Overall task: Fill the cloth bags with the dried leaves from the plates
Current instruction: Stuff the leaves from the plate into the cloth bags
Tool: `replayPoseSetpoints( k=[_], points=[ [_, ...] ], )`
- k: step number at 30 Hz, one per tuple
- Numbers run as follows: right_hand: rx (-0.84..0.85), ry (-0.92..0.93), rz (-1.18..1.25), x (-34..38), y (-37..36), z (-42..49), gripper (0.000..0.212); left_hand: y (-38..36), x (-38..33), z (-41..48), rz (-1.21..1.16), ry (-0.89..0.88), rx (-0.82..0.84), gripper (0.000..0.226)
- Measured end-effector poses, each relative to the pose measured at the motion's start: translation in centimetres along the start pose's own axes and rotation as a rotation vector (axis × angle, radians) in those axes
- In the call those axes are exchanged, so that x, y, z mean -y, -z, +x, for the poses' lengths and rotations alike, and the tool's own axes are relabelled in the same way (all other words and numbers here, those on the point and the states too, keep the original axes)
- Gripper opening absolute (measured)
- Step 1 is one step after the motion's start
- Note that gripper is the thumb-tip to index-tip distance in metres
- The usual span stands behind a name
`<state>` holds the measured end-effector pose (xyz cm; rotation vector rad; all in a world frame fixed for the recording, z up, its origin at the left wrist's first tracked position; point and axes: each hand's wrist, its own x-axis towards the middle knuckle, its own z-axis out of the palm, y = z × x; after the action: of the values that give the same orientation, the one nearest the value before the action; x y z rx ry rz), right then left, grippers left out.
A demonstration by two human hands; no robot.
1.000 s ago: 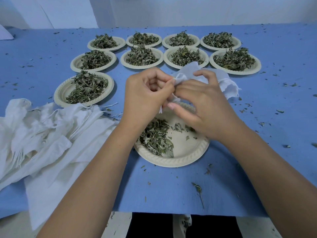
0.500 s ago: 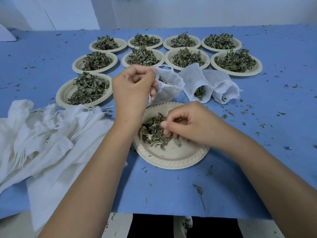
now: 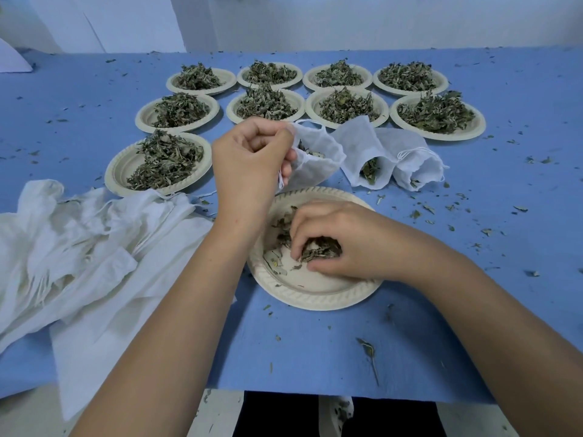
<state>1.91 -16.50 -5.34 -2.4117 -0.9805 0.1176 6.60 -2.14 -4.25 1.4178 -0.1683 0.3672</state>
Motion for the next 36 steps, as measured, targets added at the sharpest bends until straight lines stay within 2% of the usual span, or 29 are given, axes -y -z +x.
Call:
replayPoseSetpoints(
  k=[3, 4, 10, 13, 16, 20, 25, 27, 31, 36],
  points=[
    [0.030, 0.021, -0.094, 0.1, -0.2, 0.0, 0.046, 0.0, 0.0, 0.0, -0.003, -0.002, 0.004, 0.014],
    [0.047, 0.031, -0.118, 0.3, -0.4, 0.1, 0.048, 0.0, -0.1, 0.0, -0.003, -0.001, 0.003, 0.014],
    [0.061, 0.055, -0.023, 0.6, -0.9, 0.2, 0.029, 0.0, 0.0, 0.0, 0.009, 0.008, -0.005, 0.014],
    [0.062, 0.036, 0.056, 0.7, -0.5, -0.2, 0.033, 0.0, -0.1, 0.0, 0.010, 0.004, -0.002, 0.014],
    [0.138, 0.064, 0.052, 0.7, -0.4, -0.3, 0.036, 0.0, -0.1, 0.0, 0.005, 0.005, -0.004, 0.014],
    [0.145, 0.030, 0.073, 0.6, -0.6, 0.0, 0.019, 0.0, -0.1, 0.0, 0.009, 0.008, -0.004, 0.013],
    [0.033, -0.001, 0.118, 0.2, -0.1, 0.0, 0.014, 0.1, -0.2, 0.0, 0.009, 0.017, -0.010, 0.012],
    [-0.070, 0.008, 0.173, 0.1, 0.4, -0.1, 0.013, 0.1, -0.2, 0.1, 0.008, 0.018, -0.014, 0.012],
    [-0.325, -0.002, 0.498, 0.1, 1.5, -0.7, 0.016, 0.0, -0.2, 0.0, 0.037, -0.001, 0.000, 0.014],
    [-0.571, 0.133, 0.757, 0.5, 1.7, -0.8, 0.027, -0.1, -0.1, -0.2, 0.110, -0.020, 0.070, 0.016]
  ],
)
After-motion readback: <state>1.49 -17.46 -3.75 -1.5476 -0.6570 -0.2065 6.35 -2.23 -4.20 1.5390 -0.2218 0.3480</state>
